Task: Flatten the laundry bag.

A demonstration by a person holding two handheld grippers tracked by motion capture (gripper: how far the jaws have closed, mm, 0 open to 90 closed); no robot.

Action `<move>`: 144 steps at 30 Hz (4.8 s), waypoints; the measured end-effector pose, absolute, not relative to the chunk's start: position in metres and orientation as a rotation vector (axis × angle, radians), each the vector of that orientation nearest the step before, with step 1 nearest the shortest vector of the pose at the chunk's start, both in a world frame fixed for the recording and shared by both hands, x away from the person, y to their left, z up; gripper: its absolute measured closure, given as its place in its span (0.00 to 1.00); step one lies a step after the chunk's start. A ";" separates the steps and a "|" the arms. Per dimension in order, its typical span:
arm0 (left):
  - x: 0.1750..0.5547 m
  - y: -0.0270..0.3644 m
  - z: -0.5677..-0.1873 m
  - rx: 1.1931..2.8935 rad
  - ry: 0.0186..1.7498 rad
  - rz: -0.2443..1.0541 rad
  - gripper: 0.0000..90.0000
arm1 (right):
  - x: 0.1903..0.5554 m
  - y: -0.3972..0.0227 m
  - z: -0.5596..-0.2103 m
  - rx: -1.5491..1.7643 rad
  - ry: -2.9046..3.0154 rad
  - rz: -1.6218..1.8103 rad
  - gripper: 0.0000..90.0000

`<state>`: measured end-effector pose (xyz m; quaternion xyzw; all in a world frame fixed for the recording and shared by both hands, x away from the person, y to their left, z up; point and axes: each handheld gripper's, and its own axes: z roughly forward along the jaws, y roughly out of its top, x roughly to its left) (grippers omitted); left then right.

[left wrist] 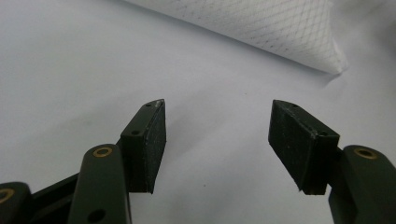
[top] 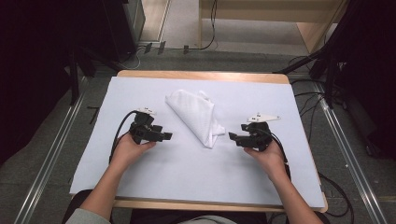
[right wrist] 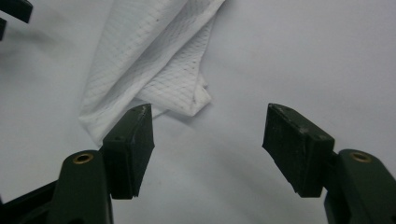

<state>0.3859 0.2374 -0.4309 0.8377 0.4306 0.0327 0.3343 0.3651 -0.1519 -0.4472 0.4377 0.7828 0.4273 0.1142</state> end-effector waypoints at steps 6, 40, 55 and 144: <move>0.387 0.230 -0.426 2.182 1.073 0.115 0.42 | 0.357 -0.155 -0.444 1.284 2.288 1.259 0.45; 0.388 0.239 -0.422 2.172 1.092 0.074 0.44 | 0.355 -0.160 -0.440 1.391 2.308 1.311 0.56; 0.387 0.246 -0.415 2.146 1.091 0.007 0.45 | 0.358 -0.152 -0.431 1.367 2.307 1.268 0.56; 0.363 0.308 -0.413 2.054 1.290 0.149 0.46 | 0.403 0.000 -0.437 1.061 2.618 1.317 0.94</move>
